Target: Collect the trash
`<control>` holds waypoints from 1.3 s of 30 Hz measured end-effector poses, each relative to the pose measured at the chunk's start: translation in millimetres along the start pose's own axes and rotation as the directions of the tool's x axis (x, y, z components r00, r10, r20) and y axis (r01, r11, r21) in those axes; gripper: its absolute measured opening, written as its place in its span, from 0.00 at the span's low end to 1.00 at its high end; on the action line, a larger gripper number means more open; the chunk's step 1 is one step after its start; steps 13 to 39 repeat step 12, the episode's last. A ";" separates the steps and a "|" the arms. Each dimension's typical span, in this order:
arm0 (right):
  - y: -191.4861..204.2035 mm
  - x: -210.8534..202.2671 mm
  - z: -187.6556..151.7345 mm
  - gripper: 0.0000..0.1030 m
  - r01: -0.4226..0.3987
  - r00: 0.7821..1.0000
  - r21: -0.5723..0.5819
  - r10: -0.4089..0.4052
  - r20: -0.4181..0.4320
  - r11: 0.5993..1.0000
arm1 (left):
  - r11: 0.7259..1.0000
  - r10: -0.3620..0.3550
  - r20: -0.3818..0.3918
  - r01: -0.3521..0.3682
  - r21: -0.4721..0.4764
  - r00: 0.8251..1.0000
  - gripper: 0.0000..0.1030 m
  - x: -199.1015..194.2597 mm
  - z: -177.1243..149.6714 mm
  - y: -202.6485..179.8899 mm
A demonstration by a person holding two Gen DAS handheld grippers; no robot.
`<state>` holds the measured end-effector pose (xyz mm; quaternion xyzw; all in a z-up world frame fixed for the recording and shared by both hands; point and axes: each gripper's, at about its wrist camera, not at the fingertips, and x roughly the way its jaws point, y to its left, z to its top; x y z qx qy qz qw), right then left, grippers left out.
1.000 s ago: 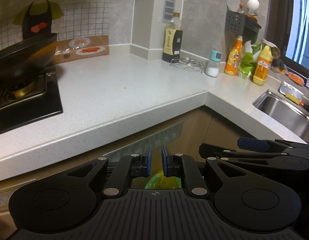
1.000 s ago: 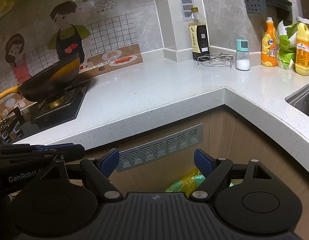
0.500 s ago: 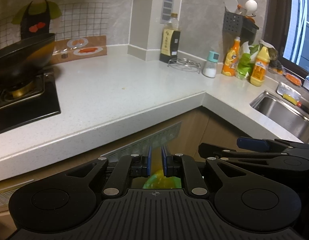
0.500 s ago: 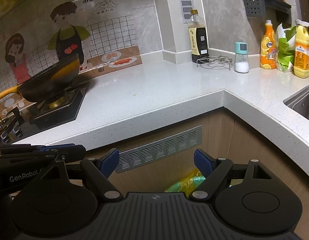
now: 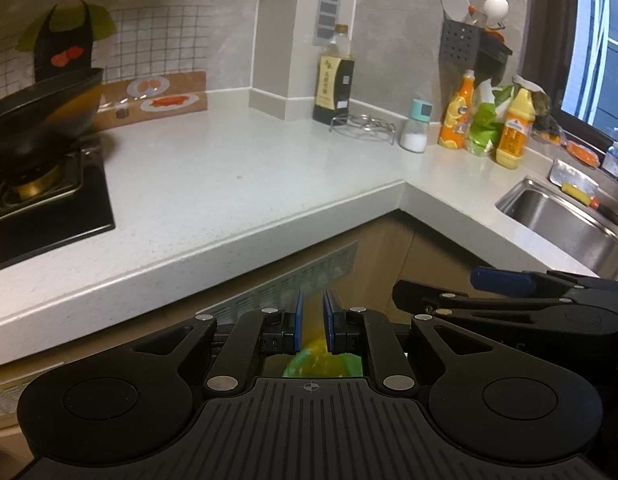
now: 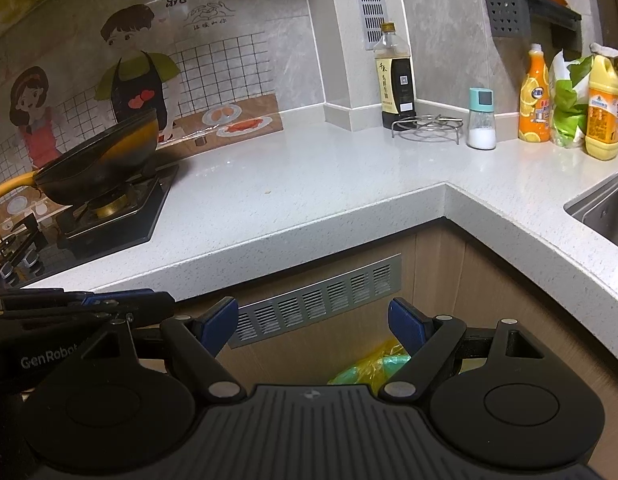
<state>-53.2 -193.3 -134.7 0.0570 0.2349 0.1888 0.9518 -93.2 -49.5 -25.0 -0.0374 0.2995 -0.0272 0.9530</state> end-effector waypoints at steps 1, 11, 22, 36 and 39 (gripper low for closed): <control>0.7 1.0 -0.5 0.81 0.002 1.000 0.001 -0.002 0.000 1.000 | 1.000 0.003 -0.001 -0.003 0.002 1.000 0.13 1.3 0.4 -0.1; -7.5 42.0 1.5 0.83 -0.002 1.000 -0.016 0.001 -0.031 1.000 | 0.996 0.091 -0.050 -0.090 0.015 0.995 0.15 29.6 8.1 16.1; -8.9 48.6 3.6 0.83 0.011 0.999 -0.025 -0.012 -0.034 1.000 | 0.995 0.101 -0.060 -0.101 0.011 0.993 0.15 34.7 10.3 20.7; -8.9 48.6 3.6 0.83 0.011 0.999 -0.025 -0.012 -0.034 1.000 | 0.995 0.101 -0.060 -0.101 0.011 0.993 0.15 34.7 10.3 20.7; -8.9 48.6 3.6 0.83 0.011 0.999 -0.025 -0.012 -0.034 1.000 | 0.995 0.101 -0.060 -0.101 0.011 0.993 0.15 34.7 10.3 20.7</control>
